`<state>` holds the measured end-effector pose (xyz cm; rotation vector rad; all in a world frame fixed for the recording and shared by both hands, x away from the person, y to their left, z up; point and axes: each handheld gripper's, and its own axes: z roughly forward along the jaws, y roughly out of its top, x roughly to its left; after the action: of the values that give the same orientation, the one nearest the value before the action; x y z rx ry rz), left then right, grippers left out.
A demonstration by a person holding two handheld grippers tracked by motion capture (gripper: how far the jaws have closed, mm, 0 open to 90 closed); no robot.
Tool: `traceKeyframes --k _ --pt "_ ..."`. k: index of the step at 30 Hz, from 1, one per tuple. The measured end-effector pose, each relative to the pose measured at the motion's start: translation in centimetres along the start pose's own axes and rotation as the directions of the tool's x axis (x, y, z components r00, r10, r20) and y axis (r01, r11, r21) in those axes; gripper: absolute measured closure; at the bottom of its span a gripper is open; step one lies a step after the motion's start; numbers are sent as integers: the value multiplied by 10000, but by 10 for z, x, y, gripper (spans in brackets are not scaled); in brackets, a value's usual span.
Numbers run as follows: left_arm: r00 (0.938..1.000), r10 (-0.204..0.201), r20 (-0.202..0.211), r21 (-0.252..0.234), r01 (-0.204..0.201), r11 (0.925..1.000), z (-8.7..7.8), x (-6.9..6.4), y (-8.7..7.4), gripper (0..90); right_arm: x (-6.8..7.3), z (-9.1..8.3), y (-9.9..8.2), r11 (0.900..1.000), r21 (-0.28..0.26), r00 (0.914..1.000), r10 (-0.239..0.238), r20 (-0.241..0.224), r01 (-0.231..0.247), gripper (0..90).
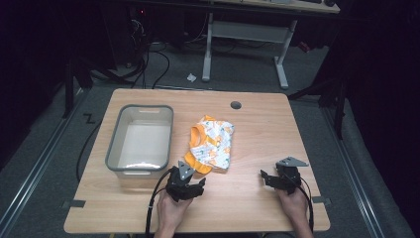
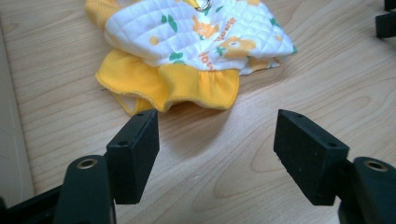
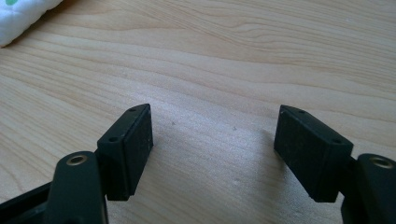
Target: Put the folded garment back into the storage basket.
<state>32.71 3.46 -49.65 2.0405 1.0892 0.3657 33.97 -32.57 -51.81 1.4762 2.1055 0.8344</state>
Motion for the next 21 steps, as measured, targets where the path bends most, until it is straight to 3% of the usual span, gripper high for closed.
traceKeyframes --k 8,14,21 --pt "9997 68 246 -178 -63 9998 -5 -4 12 314 0 0 0 10000 1 10000 1 -7 -1 285" --pt "9992 303 266 -190 -298 9994 -7 -6 24 312 0 0 0 10000 3 10000 1 -2 -1 285" --pt "9993 266 249 -226 -260 9994 -6 -3 40 308 0 0 0 10000 3 10000 -1 -4 1 284"
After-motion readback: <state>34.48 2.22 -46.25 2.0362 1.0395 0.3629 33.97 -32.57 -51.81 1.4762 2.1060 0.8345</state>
